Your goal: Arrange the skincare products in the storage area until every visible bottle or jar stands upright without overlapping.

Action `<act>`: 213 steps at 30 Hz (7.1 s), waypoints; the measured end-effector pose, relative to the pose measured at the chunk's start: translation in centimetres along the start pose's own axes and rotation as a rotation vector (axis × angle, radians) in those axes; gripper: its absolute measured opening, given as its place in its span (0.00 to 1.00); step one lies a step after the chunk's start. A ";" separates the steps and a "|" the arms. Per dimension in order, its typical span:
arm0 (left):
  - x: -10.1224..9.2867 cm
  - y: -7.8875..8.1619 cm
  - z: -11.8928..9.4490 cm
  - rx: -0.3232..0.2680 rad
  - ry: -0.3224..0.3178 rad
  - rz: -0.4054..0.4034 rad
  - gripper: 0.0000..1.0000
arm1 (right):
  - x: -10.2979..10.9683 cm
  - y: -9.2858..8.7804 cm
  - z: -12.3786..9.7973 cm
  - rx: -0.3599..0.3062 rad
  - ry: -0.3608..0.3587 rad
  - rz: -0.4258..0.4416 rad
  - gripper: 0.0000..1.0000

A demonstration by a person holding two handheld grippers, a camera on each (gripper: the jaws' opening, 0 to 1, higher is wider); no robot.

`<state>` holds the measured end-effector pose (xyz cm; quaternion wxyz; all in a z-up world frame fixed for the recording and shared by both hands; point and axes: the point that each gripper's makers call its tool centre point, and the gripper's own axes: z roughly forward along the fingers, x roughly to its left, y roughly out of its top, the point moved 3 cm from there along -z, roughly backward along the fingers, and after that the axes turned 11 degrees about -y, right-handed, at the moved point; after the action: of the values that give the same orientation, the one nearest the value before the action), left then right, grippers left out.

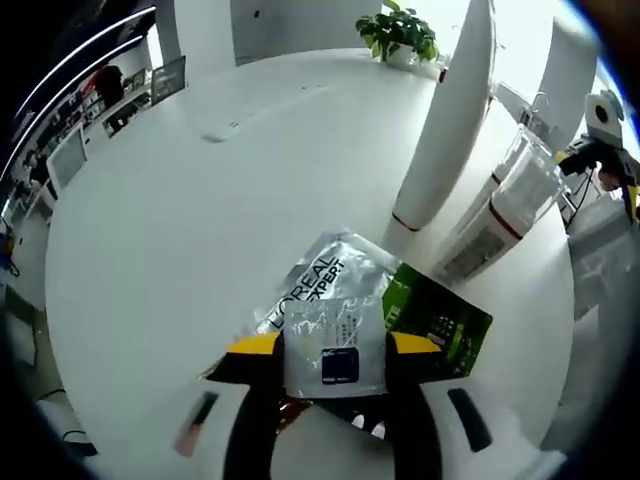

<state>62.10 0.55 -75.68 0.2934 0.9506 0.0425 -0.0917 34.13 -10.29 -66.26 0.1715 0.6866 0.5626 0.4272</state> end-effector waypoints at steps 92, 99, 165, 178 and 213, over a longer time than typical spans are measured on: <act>-25.8 7.3 -18.6 -0.165 0.122 0.619 0.45 | 12.8 8.4 -3.5 -0.061 0.353 0.106 0.50; -27.7 7.5 -18.6 -0.171 0.103 0.665 0.45 | 14.5 7.8 -3.6 -0.004 0.412 0.161 0.41; -28.3 7.1 -22.2 -0.777 -0.297 -0.060 0.44 | 17.7 11.3 -7.4 -0.299 0.673 -0.057 0.00; -27.9 7.2 -22.1 -0.783 -0.275 -0.066 0.20 | 17.6 11.6 -7.1 -0.348 0.653 -0.044 0.00; -25.3 5.7 -22.4 -0.720 -0.367 -0.269 0.06 | 16.6 10.6 -4.3 -0.335 0.534 -0.074 0.00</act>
<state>41.45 7.85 -49.38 0.5947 0.7415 0.1424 -0.2762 37.45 0.63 -49.60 0.1437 0.4916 0.5343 0.6725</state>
